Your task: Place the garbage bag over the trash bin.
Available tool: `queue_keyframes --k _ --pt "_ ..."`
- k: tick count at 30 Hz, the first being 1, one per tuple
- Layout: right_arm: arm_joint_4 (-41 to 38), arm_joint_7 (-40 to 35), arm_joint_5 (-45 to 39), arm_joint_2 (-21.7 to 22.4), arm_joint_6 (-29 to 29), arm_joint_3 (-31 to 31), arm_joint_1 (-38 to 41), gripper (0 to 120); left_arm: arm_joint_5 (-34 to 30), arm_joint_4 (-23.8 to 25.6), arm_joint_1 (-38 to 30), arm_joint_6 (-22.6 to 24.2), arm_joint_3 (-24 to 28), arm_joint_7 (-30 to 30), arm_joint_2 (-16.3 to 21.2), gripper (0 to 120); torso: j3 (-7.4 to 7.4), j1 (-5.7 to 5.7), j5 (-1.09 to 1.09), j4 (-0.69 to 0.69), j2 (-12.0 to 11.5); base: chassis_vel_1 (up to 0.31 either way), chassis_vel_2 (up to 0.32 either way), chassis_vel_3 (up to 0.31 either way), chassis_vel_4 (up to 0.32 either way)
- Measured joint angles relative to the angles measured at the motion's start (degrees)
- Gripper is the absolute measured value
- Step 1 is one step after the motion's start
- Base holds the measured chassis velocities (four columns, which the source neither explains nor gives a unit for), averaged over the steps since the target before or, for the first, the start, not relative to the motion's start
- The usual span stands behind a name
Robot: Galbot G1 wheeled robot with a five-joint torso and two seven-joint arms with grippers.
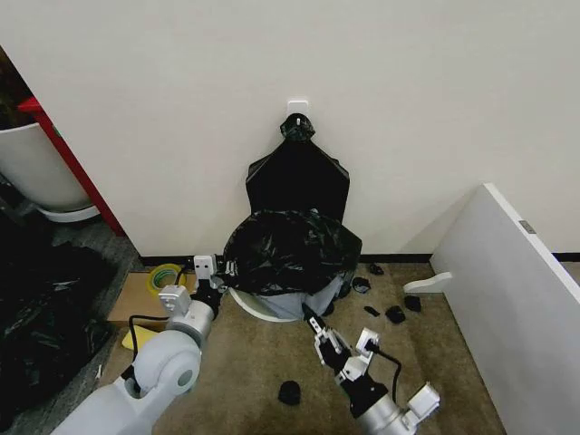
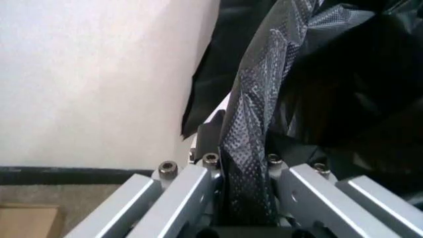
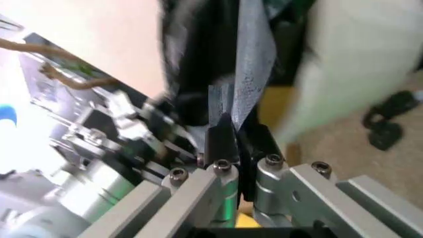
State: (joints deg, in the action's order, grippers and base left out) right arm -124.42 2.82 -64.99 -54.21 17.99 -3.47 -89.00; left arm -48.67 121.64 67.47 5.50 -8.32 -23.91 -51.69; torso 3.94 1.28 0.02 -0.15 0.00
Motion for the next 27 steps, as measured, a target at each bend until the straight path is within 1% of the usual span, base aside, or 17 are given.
queue_keyframes --k 4,8,12,19,22,24,26,27 --pt "2.22 -0.54 -0.36 -0.66 0.0 0.17 0.77 0 -0.74 1.41 0.41 0.17 -0.13 -0.17 -0.02 0 0.0 0.0 0.0 0.01 0.0 0.0 0.0 0.0 0.0" --pt "3.02 -0.42 -0.46 -0.65 0.02 -0.09 0.6 0 -1.58 1.79 0.44 0.22 -0.38 -0.36 0.0 0 0.0 0.0 -0.01 0.01 0.0 0.0 0.0 0.0 0.0" --pt "2.57 0.76 0.81 -0.29 0.12 -2.18 -0.9 0 -2.54 1.27 -0.22 0.0 -1.24 -0.5 0.05 0 0.0 0.0 -0.01 0.0 0.0 0.0 0.0 0.0 0.0" --pt "2.64 3.53 3.1 0.12 0.3 -3.77 -1.71 0 -2.92 1.07 -0.86 -0.03 -1.47 -0.56 -0.15 0 0.0 0.0 -0.03 0.0 0.0 0.0 0.0 0.0 0.0" --pt "4.72 3.81 4.77 -0.17 0.65 -3.69 -0.68 0 -2.97 1.73 -0.7 0.25 -1.47 -0.61 -0.22 0 0.0 0.0 -0.03 0.0 0.0 0.0 0.0 0.0 0.0" --pt "7.94 3.97 7.89 -0.94 1.1 -2.85 0.82 0 -2.99 2.48 -0.33 0.72 -1.37 -0.78 -0.2 0 0.0 0.0 0.03 0.0 0.0 0.0 0.0 0.0 0.0" --pt "12.5 3.85 11.58 -2.04 0.97 -1.1 2.84 0 -3.26 3.27 -0.33 1.25 -0.83 -0.94 -0.05 0 0.0 0.0 0.0 0.02 0.0 0.0 0.0 0.0 0.0" --pt "13.56 3.55 12.06 -2.31 0.56 -0.83 3.28 0 -3.39 3.48 -0.47 1.39 -0.73 -0.96 0.01 0 0.0 0.0 0.0 0.0 0.0 0.0 0.0 0.0 0.0"
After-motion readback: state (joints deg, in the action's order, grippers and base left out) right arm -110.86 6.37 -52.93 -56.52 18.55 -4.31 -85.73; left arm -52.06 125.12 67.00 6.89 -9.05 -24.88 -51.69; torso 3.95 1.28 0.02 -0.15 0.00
